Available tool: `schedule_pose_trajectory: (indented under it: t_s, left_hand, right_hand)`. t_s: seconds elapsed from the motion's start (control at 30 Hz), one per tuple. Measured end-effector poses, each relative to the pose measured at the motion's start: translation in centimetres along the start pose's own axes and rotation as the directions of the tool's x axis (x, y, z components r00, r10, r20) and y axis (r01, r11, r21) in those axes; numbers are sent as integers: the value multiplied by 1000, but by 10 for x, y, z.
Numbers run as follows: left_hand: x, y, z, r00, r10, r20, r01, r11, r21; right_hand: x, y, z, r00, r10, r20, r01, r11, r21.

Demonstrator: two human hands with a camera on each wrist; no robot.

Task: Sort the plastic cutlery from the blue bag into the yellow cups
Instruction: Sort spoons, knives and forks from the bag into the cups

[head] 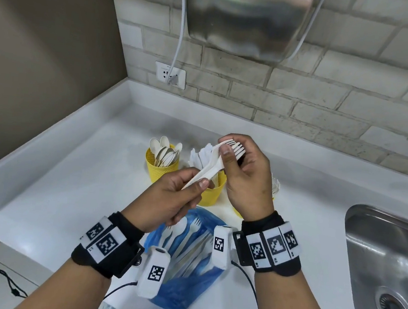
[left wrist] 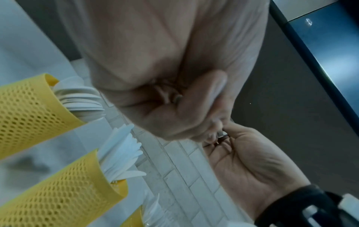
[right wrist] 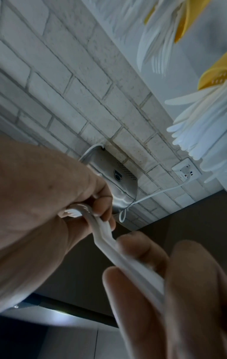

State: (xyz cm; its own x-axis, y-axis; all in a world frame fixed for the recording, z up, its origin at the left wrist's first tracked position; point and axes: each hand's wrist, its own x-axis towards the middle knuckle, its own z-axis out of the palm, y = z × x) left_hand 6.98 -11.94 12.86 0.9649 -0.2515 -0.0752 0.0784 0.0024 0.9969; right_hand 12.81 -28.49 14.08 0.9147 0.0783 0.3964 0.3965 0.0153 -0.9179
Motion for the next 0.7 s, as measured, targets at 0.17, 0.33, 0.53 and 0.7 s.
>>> schedule_pose_trajectory:
  t_s: [0.17,0.33,0.53,0.7]
  left_hand:
    - [-1,-1,2,999,31,44,-28,997,-69]
    - [2,6,4,996,33,85,-29,998,-50]
    - [8,1,7,997,19,75,-32,982,186]
    - [17,-12,3,999,43,-23,-33,942,334]
  right_hand:
    - [-5,-2,-3,995,95,36,-99,982,163]
    - [-16,-2,-11,972,151,181,-175,976,129]
    - [-17,-3,-28,969,224,105,-241,947,213]
    - [-12,-9,-67,984,160,-80,-150,982,119]
